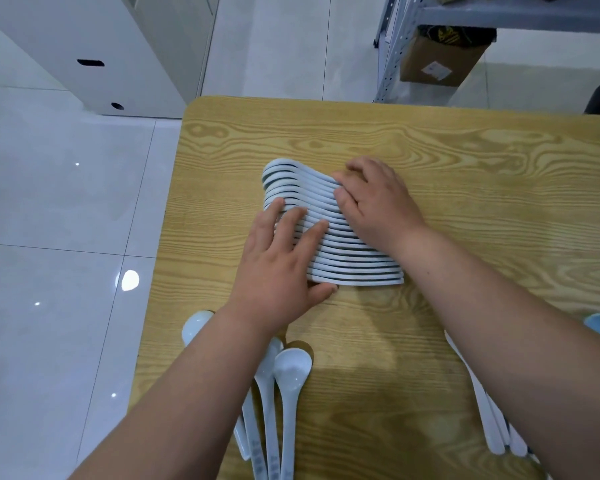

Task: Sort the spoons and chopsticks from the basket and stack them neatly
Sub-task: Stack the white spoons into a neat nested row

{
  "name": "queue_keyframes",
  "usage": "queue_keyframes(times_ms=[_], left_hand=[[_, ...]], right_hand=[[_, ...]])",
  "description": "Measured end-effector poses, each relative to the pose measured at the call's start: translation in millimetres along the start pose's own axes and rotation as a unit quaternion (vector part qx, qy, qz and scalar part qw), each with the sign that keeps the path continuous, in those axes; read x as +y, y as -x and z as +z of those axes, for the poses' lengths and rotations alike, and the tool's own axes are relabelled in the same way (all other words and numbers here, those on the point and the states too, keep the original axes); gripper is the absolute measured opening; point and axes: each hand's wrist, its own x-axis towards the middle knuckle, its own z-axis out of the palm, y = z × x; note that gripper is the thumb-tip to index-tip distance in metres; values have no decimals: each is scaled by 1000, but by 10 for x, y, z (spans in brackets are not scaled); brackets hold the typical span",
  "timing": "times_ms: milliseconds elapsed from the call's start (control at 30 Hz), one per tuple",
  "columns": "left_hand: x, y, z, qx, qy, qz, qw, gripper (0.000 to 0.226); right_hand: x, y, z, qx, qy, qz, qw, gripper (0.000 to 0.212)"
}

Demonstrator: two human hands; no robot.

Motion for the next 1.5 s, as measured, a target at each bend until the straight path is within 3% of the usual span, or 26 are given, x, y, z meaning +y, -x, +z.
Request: queue_keyframes(times_ms=[200,467,933,1233,1500], left_hand=[[27,-12,8,4,19,-10,1000,90],[21,-8,-1,-6,11,-13,1000,92],[45,-92,-2,-2,9,-27,1000,94],[46,-73,-71,-39,-26,-9,999,101],[31,-114,-104,-20,11,-4,1000,86]], right_hand=[[128,-110,-78,-26,-12,-65,997,51],[-21,137,-11,3,22,4,1000,63],[-35,128,-42,8,25,4,1000,63],[4,140,-110,-56,43,7,998,75],[113,167,-251,-63,42,40,996,72]])
